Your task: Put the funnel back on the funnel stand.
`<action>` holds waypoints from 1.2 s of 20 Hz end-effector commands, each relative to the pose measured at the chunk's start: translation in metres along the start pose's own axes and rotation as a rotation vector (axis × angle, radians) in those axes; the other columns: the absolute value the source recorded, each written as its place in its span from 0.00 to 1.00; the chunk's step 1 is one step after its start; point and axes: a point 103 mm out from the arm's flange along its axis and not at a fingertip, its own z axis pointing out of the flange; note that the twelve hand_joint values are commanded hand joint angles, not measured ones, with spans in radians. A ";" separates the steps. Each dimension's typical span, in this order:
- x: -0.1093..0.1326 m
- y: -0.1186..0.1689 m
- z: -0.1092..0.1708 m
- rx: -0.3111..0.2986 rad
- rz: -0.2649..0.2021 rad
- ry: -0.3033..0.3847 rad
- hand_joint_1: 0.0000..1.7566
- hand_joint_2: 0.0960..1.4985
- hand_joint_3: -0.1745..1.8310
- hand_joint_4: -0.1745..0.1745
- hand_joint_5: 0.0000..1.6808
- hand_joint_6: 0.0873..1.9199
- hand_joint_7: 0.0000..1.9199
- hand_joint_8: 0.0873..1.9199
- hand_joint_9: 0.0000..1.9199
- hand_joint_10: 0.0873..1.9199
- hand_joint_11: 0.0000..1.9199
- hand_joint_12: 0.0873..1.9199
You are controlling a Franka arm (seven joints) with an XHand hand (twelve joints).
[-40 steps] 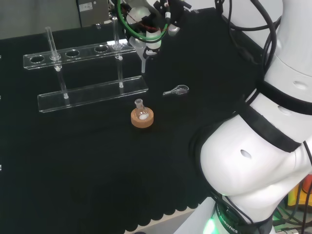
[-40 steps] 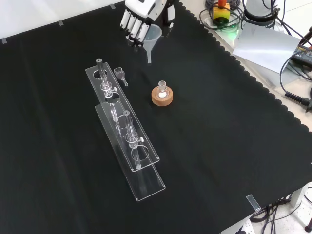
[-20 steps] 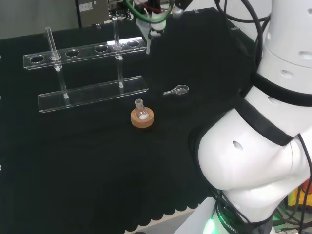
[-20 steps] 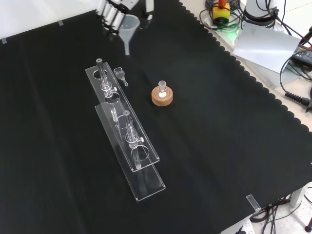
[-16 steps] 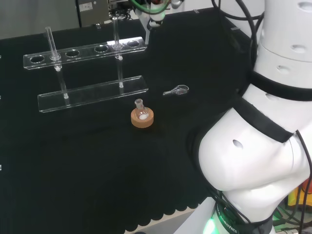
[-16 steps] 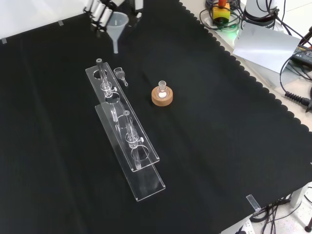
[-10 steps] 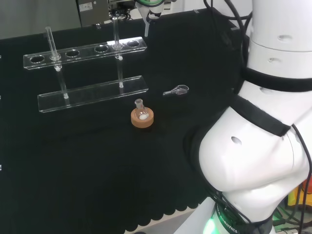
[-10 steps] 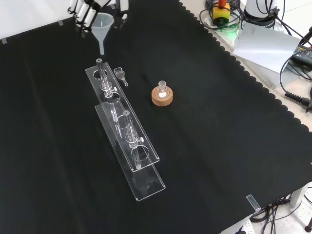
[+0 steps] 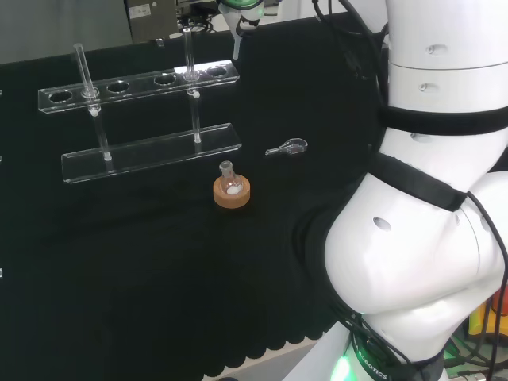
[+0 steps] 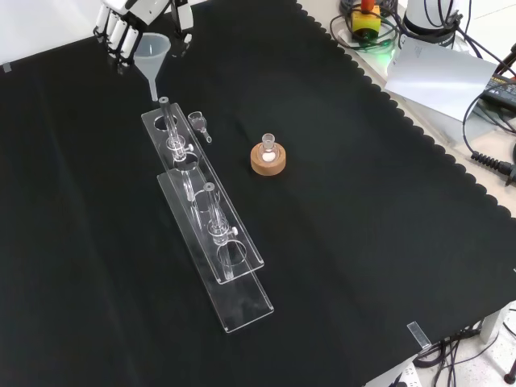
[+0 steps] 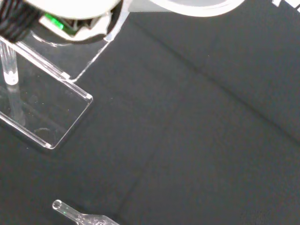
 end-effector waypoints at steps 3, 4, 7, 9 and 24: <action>0.015 0.009 0.000 -0.005 -0.026 0.005 0.54 0.40 0.48 0.49 0.35 0.30 0.31 0.30 0.52 0.19 0.31 0.65; 0.015 0.009 0.000 -0.007 -0.026 0.007 0.54 0.40 0.48 0.49 0.35 0.30 0.32 0.30 0.52 0.19 0.31 0.65; 0.016 0.010 0.001 -0.012 -0.025 0.011 0.54 0.40 0.48 0.49 0.35 0.30 0.32 0.30 0.52 0.19 0.31 0.65; 0.016 0.010 0.000 -0.016 -0.024 0.014 0.54 0.40 0.48 0.48 0.35 0.30 0.32 0.30 0.52 0.19 0.31 0.65; 0.025 0.023 0.004 -0.003 -0.047 0.015 0.54 0.40 0.48 0.46 0.35 0.30 0.32 0.30 0.52 0.19 0.32 0.65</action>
